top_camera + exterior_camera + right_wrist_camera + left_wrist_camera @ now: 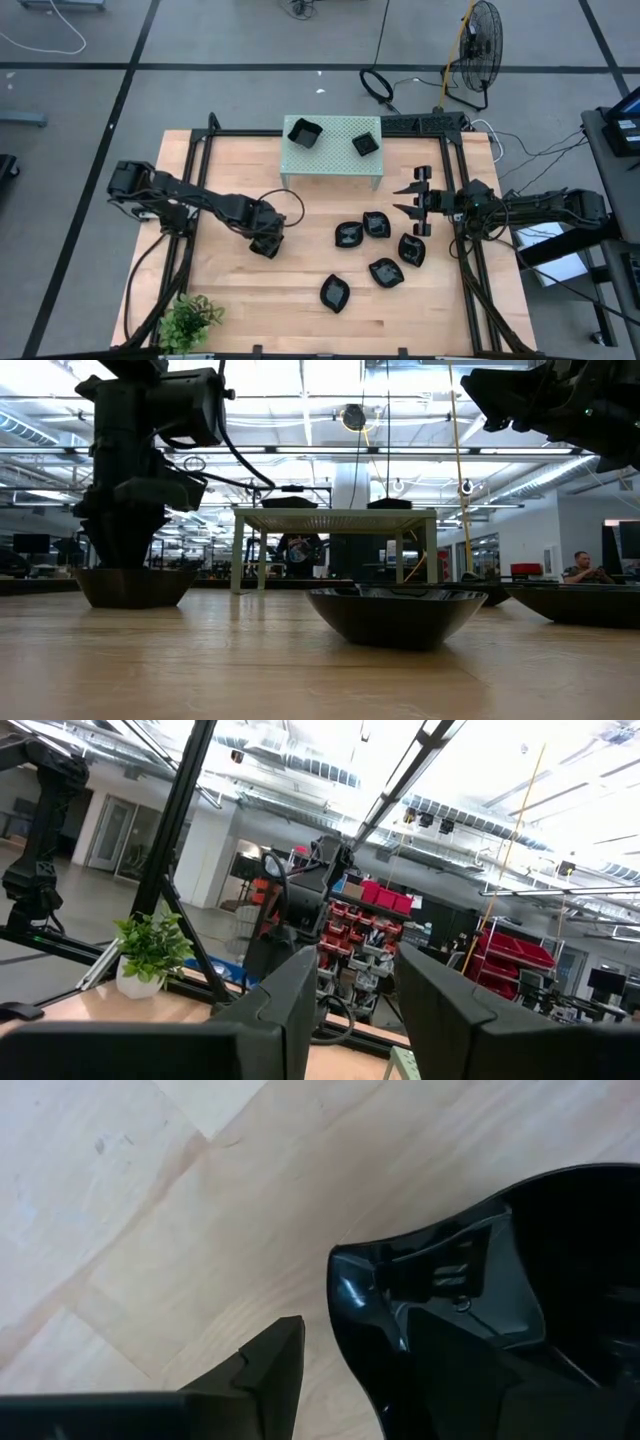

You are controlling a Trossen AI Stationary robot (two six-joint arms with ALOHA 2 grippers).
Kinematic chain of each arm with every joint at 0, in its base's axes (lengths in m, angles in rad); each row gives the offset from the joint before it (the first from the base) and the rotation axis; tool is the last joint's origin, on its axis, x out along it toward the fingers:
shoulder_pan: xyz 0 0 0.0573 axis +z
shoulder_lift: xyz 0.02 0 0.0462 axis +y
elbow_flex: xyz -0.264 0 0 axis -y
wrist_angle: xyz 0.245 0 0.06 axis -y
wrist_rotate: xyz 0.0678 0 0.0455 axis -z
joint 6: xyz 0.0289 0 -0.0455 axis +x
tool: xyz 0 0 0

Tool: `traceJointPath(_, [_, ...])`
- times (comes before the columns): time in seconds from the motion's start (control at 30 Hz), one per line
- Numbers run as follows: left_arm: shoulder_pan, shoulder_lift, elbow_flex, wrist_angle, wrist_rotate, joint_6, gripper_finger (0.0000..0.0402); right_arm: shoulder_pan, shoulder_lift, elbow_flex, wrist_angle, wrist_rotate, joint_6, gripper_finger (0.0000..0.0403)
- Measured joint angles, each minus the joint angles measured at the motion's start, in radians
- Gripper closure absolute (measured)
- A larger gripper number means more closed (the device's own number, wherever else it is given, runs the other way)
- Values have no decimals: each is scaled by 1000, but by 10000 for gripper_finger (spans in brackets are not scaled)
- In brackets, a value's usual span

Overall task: Pick & Place Mini shaped plates
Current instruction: Stack the black distorted square plate on top of the other black distorted square plates on the shelf

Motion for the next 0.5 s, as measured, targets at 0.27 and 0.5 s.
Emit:
traceJointPath(0.27, [0, -1, 0, -3, -4, 3, 218, 0, 0, 0, 1, 0, 1, 277])
traceJointPath(0.5, [0, -1, 0, -3, -5, 7, 218, 0, 0, 0, 1, 0, 1, 277])
